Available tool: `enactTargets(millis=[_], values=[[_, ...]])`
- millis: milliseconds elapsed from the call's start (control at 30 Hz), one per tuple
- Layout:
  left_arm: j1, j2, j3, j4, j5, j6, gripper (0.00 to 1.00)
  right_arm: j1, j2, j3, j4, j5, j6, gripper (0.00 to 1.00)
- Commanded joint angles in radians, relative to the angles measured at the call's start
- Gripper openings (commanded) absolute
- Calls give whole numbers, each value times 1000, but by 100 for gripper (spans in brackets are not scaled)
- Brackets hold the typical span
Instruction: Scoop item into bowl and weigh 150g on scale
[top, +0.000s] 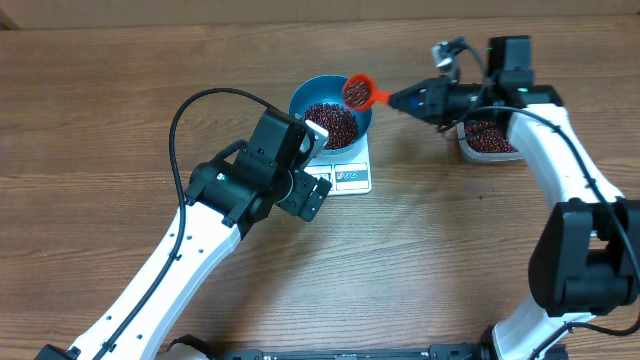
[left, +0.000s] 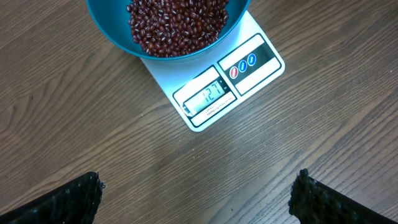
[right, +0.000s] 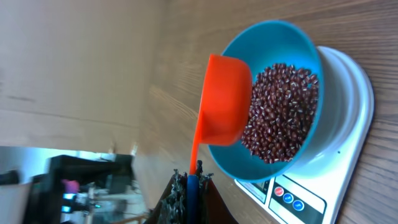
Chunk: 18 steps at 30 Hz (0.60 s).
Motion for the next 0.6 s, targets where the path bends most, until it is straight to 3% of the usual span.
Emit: enactTargets(millis=[0, 200, 567], values=[[0, -21, 6, 1, 8, 15, 100, 56, 3, 32, 14, 136, 17, 3], [0, -21, 6, 1, 8, 15, 100, 105, 3, 67, 0, 229, 9, 4], [0, -21, 6, 1, 8, 15, 100, 190, 3, 237, -248, 478, -172, 4]])
